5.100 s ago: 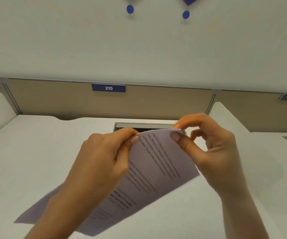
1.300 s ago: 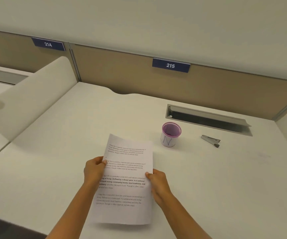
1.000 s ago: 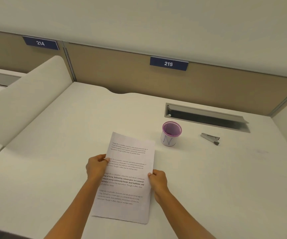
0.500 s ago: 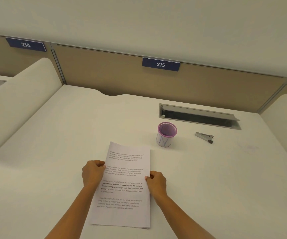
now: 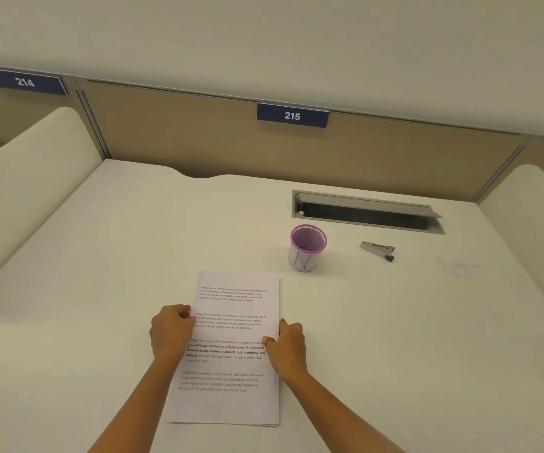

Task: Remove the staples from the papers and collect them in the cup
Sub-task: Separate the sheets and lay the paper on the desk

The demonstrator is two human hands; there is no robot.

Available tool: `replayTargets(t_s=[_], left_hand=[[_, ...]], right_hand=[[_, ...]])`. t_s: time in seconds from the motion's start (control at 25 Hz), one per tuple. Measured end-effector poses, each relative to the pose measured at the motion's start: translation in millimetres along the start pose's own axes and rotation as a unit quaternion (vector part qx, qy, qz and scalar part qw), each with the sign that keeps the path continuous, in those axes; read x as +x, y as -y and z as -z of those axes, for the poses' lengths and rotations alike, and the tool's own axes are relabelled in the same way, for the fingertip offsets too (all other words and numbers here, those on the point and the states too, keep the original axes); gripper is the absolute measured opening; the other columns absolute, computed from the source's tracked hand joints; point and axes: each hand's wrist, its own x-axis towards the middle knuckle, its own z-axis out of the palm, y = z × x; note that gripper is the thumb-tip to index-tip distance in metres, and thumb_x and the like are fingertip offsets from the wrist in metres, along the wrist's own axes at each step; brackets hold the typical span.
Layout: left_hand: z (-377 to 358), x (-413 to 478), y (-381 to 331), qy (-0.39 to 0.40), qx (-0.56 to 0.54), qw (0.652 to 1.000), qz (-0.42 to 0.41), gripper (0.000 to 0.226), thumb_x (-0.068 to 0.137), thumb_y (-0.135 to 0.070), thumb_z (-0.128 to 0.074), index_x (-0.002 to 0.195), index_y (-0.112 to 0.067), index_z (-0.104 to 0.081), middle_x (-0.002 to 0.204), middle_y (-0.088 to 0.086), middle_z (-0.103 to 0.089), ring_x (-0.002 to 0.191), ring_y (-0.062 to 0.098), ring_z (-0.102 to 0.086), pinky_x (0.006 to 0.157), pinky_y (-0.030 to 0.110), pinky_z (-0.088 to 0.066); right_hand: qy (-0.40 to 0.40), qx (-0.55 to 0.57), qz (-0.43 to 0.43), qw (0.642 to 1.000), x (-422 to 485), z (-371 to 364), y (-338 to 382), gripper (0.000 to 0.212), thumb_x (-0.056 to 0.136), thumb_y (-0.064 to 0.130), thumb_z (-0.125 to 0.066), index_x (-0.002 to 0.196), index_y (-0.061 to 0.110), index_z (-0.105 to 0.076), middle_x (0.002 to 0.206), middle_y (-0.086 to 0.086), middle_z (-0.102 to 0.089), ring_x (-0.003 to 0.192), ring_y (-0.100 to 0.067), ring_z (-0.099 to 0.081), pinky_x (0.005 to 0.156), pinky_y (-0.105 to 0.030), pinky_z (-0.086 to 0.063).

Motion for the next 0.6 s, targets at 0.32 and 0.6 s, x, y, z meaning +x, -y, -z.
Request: replayTargets(t_s=[0.32, 0.6], left_hand=[[0, -13, -3, -0.019, 0.072, 0.996, -0.056, 0.037, 0.09, -0.017, -0.06, 0.126, -0.007, -0.058, 0.12, 0.014, -0.064, 0.108, 0.034, -0.059, 0.089, 0.046, -0.047], [-63, -62, -48, -0.029, 0.132, 0.962, -0.238, 0.032, 0.088, -0.013, -0.062, 0.119, -0.013, -0.063, 0.121, 0.012, -0.064, 0.113, 0.034, -0.052, 0.082, 0.048, -0.049]], right_hand=[[0.005, 0.053, 0.004, 0.999, -1, 11, -23, 0.053, 0.095, 0.03, -0.056, 0.141, 0.007, -0.041, 0.13, -0.009, -0.041, 0.121, -0.024, -0.046, 0.104, -0.032, -0.041], [-0.084, -0.062, 0.066, 0.992, -6, 70, -98, 0.044, 0.098, 0.027, -0.048, 0.139, 0.014, -0.046, 0.127, -0.005, -0.043, 0.119, -0.021, -0.039, 0.1, -0.029, -0.04]])
